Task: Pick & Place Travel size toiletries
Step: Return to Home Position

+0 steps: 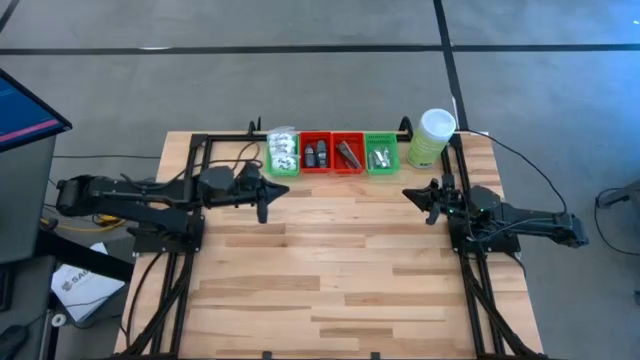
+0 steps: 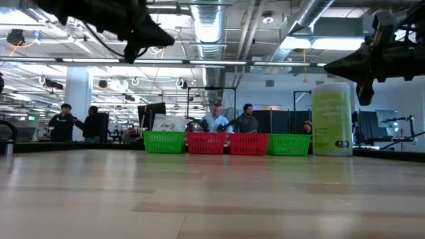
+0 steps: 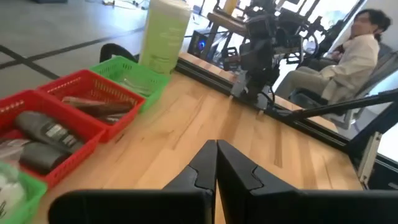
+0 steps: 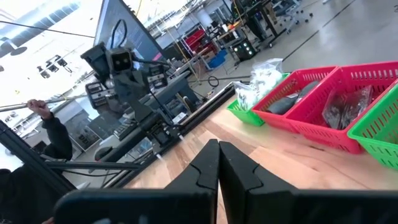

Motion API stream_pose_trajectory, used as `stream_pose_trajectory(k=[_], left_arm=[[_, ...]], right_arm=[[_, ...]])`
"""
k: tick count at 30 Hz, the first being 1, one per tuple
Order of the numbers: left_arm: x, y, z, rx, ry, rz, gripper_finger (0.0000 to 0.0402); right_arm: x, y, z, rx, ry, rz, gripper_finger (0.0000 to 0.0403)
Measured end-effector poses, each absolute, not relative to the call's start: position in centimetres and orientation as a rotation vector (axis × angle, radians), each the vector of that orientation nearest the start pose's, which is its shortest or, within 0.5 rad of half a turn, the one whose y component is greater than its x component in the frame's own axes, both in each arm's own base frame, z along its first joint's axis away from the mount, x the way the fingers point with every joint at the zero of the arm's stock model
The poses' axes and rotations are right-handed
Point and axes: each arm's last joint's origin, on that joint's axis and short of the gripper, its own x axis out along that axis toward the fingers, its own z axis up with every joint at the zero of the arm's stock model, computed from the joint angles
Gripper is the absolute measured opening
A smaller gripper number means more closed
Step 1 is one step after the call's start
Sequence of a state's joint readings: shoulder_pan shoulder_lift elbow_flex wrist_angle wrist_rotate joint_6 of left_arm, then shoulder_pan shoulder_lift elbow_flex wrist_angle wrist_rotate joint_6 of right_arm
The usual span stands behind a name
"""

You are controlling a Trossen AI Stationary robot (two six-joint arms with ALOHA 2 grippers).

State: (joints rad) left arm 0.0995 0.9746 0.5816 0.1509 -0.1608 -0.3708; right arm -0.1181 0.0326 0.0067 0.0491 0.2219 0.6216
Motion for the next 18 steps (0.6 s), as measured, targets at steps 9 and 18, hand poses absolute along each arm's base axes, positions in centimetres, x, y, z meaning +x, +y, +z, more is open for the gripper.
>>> stream_pose_trajectory(k=[9,18], left_arm=[[15.8,2.9,25.6,-0.369,0.025,0.328,0.0001],[11.7,2.3,25.1,-0.341,-0.132,0.29,0.0001]], right_arm=[[9.7,-1.8,16.8,0.617,-0.125,-0.315,0.0],[9.7,-1.8,16.8,0.617,-0.124,-0.312,0.0]])
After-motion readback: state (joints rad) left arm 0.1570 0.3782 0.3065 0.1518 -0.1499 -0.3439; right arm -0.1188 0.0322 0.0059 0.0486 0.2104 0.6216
